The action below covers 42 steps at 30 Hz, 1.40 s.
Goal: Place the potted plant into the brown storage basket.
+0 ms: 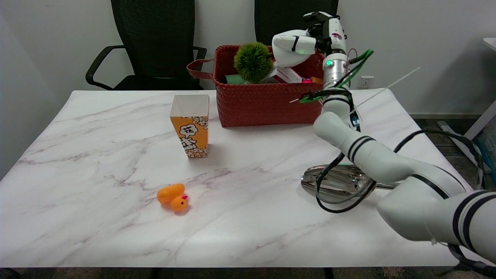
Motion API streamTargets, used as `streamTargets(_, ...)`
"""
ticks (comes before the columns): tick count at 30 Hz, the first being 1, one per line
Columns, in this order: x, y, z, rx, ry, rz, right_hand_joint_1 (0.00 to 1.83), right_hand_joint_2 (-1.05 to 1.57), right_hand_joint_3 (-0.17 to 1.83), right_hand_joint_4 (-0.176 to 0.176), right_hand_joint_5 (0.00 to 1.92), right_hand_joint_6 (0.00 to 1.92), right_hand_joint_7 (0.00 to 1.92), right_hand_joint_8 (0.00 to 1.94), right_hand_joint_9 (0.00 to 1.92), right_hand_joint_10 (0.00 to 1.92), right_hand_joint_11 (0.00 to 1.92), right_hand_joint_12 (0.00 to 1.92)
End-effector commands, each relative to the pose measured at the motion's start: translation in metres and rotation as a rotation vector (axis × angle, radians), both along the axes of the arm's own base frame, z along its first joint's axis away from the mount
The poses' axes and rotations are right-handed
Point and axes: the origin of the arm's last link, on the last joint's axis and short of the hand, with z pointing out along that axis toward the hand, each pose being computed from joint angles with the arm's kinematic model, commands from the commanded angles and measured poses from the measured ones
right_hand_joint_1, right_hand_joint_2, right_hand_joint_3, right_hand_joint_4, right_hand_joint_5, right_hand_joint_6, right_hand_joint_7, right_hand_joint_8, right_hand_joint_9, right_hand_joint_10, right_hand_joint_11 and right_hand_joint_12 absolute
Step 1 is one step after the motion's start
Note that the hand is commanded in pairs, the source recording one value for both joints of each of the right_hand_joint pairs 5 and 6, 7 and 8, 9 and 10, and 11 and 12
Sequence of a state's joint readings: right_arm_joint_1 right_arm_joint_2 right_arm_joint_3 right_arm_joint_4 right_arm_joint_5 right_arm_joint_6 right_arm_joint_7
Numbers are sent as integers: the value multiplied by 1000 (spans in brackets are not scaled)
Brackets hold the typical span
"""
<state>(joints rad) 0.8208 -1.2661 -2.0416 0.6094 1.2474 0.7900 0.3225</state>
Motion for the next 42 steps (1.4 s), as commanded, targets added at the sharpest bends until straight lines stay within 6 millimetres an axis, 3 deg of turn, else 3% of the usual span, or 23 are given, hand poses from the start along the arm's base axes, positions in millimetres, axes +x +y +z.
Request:
streamTargets(1, 25, -52, -20, -17, 362, -284, 925, 246, -175, 0, 639, 639, 1156, 1156, 724, 724, 443, 443)
streamTargets(5, 29, -52, -22, 18, 494, -334, 933, 206, -162, 0, 519, 519, 1085, 1085, 679, 679, 396, 396)
streamTargets(10, 28, -44, -15, 38, 609, -386, 958, 28, -78, 0, 370, 370, 844, 844, 602, 602, 299, 299)
streamTargets(13, 26, -35, -6, 34, 619, -398, 977, -214, 3, 0, 288, 288, 512, 512, 404, 404, 330, 330)
streamTargets(14, 26, -33, -4, 29, 626, -400, 988, -353, -152, 0, 136, 136, 342, 342, 313, 313, 262, 262)
streamTargets(15, 26, -30, -2, 26, 627, -400, 1004, -416, -171, 0, 71, 71, 219, 219, 239, 239, 114, 114)
streamTargets(19, 28, -18, 10, -15, 616, -399, 963, -451, -175, 0, 0, 0, 69, 69, 47, 47, 0, 0)
streamTargets(25, 34, 4, 28, -94, 583, -378, 916, -443, -175, 0, 0, 0, 0, 0, 0, 0, 0, 0)
streamTargets(33, 41, 53, 57, -215, 582, -317, 928, -405, -175, 0, 0, 0, 0, 0, 22, 22, 0, 0)
streamTargets(42, 40, 93, 50, -251, 527, -252, 932, -393, -175, 0, 0, 0, 0, 0, 67, 67, 0, 0)
